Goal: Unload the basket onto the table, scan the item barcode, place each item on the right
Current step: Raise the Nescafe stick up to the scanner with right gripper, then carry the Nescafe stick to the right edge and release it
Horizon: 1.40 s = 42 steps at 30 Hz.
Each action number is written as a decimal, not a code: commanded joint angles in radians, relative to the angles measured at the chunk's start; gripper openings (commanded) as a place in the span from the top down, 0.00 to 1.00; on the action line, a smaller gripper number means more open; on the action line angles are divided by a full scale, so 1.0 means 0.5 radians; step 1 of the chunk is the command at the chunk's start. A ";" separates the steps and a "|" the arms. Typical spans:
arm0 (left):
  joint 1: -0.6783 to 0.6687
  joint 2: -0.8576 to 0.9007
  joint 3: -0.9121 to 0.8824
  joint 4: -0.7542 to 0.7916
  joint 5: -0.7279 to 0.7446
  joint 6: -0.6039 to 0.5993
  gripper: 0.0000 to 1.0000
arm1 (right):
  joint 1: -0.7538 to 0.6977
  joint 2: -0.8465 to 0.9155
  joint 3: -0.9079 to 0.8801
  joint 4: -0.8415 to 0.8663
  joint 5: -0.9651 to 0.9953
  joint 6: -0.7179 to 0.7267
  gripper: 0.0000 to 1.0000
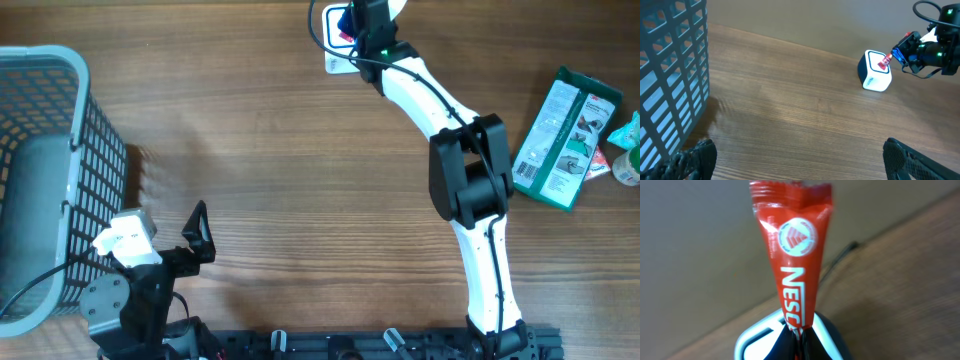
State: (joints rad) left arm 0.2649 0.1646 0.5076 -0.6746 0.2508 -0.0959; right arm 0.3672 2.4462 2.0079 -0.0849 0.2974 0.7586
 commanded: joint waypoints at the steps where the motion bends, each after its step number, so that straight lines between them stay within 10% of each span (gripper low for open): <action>1: 0.013 -0.011 -0.002 0.005 -0.011 -0.021 0.00 | -0.079 -0.052 0.250 -0.383 0.056 0.014 0.95; 9: 0.013 -0.011 -0.002 0.005 -0.011 -0.021 0.00 | -0.664 -0.540 0.284 -2.479 0.132 0.328 0.96; 15: 0.013 -0.011 -0.002 0.005 -0.011 -0.021 0.00 | -1.291 -0.539 0.142 -2.514 0.462 0.200 0.96; 22: 0.013 -0.011 -0.002 -0.009 -0.011 -0.021 0.00 | -1.930 -0.546 0.133 -3.049 -0.072 -0.214 0.96; 30: 0.013 -0.011 -0.002 -0.011 -0.011 -0.021 0.00 | -2.018 -0.546 -0.262 -3.017 0.315 0.890 0.95; 35: 0.013 -0.011 -0.002 -0.220 -0.011 -0.021 0.00 | -2.018 -0.547 -0.513 -2.597 0.266 0.615 0.16; 42: 0.013 -0.011 -0.002 -0.697 -0.011 -0.021 0.00 | -1.778 -0.767 -0.154 -2.426 -0.204 -0.091 0.00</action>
State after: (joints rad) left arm 0.2649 0.1646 0.5076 -1.0027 0.2512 -0.0959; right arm -0.5957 2.1548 1.8771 -1.3094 0.2630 0.8505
